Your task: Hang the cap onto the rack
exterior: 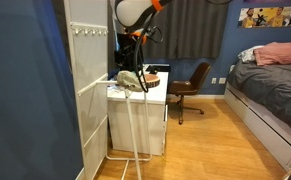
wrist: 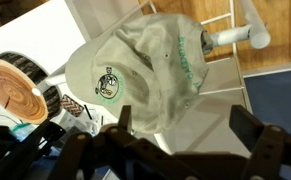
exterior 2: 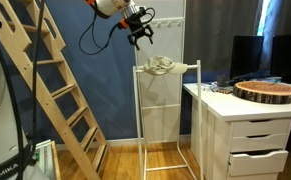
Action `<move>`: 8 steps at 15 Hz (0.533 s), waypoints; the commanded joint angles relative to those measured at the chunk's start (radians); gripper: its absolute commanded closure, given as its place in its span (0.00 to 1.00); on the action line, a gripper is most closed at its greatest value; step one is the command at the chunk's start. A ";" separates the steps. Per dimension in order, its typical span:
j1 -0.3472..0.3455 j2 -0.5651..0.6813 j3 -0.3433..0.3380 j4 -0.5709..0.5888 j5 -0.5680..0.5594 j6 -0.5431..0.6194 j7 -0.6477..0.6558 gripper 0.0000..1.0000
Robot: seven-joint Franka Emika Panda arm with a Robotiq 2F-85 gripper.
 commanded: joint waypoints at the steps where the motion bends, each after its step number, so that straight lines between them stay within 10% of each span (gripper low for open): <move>1: -0.016 0.041 -0.017 0.000 0.111 0.127 -0.013 0.00; 8: -0.045 0.074 -0.045 -0.074 0.237 0.327 -0.026 0.00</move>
